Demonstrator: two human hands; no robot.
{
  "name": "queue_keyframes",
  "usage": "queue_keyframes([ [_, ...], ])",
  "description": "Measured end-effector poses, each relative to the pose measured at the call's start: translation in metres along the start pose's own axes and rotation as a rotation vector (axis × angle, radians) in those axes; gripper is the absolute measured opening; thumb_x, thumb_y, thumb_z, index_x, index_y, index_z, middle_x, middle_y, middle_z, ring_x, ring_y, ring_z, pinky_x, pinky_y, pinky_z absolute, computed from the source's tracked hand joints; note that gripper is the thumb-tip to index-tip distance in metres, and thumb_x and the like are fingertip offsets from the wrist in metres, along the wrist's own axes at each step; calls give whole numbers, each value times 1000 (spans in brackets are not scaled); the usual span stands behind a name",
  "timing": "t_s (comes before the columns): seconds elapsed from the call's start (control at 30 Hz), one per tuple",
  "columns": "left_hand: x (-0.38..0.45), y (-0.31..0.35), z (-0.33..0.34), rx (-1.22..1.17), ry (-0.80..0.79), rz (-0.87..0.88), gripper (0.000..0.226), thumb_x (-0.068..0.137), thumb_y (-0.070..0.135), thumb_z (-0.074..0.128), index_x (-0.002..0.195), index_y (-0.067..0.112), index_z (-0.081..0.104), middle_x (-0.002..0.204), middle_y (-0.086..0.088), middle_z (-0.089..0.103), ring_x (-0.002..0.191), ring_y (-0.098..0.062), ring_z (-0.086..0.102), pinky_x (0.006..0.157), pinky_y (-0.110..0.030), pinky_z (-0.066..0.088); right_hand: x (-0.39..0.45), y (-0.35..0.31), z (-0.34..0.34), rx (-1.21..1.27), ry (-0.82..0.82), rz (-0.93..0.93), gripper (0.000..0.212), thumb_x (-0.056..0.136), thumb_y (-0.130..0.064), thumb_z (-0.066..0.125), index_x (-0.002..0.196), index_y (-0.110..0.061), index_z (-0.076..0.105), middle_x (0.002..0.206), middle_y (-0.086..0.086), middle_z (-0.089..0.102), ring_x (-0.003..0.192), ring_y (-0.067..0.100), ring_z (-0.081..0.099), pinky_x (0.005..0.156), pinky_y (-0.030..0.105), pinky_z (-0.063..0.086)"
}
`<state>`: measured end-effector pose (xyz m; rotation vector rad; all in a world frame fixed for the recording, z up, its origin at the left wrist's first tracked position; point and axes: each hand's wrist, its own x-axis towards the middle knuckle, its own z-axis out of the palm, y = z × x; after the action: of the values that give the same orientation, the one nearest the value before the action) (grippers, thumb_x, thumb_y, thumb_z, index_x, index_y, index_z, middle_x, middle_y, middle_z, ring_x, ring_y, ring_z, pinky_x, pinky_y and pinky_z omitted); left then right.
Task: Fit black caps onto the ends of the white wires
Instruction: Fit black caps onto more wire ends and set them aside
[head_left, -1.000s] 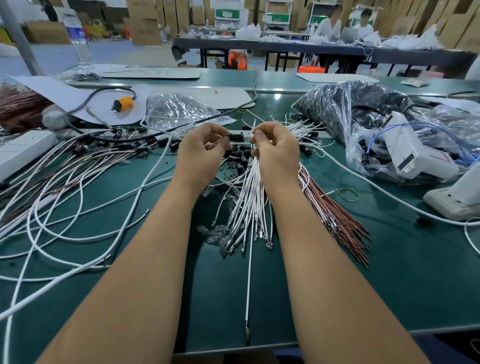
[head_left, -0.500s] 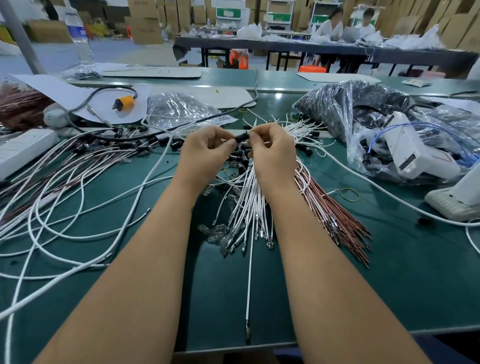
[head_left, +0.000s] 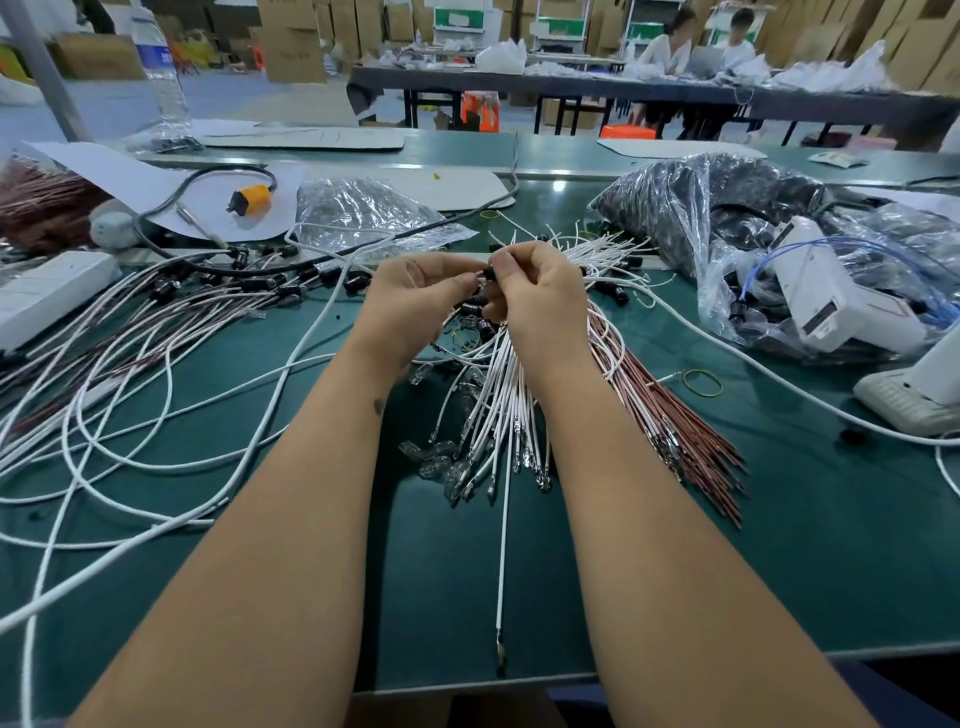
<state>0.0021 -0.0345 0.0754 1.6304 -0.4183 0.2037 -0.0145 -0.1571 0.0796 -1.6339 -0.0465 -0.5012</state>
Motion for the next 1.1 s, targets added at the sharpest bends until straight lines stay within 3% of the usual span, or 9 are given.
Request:
queue_keyframes([
  [0.07,0,-1,-1,-18,-12,-9,23,91,1,56,93,19,71,44,15,55,37,0,35,39,-14,30,0,-1,0,36,1,23,18,98,-9,52,83,-16,59,71,5,60,53,10,56,52,21,48],
  [0.13,-2,1,2,-22,-4,13,21,91,0,56,97,14,70,46,15,58,38,1,42,42,-11,34,1,-2,-1,64,11,56,20,99,-9,49,83,-12,60,72,8,60,55,14,56,48,19,46],
  [0.2,-4,4,8,-8,17,54,18,89,0,61,99,12,70,60,13,68,52,2,59,55,-10,46,4,-2,-4,22,24,80,24,100,-9,46,81,-8,61,73,12,59,56,17,54,48,21,45],
  [0.3,-1,3,13,35,70,49,7,84,9,71,89,15,73,78,0,73,71,-10,68,73,-23,56,8,-4,-7,-107,3,87,26,99,-10,44,86,2,62,70,13,60,56,21,54,56,34,47],
  [0.43,-1,1,15,96,160,18,2,85,17,72,83,16,74,72,-4,71,64,-8,61,64,-18,50,9,-9,-19,-330,61,64,27,100,-16,41,86,-8,64,78,8,67,69,27,61,70,46,52],
  [0.53,-1,-1,18,152,192,-18,6,86,20,71,81,19,72,72,-7,69,64,-13,58,67,-28,50,15,-12,-40,-707,137,42,23,94,-10,42,94,-11,65,88,6,66,82,29,61,69,40,48],
  [0.67,-4,-5,27,225,125,-93,12,87,24,69,75,27,69,61,4,61,45,-4,43,54,-26,38,24,-14,-76,-1090,54,132,26,86,-3,48,99,-11,69,95,10,66,85,29,59,73,35,49],
  [0.83,-9,-8,37,281,130,-152,14,87,28,67,73,30,68,61,8,58,38,1,39,48,-20,32,26,-3,-93,-1234,-184,236,17,85,-4,49,90,-5,66,79,10,59,76,28,57,70,33,49],
  [1.1,-11,-12,39,366,171,-142,11,87,33,67,82,25,73,51,14,51,40,0,40,52,-23,34,24,3,-91,-1079,-124,287,28,85,-9,53,61,-12,39,60,5,36,51,20,32,49,29,27],
])
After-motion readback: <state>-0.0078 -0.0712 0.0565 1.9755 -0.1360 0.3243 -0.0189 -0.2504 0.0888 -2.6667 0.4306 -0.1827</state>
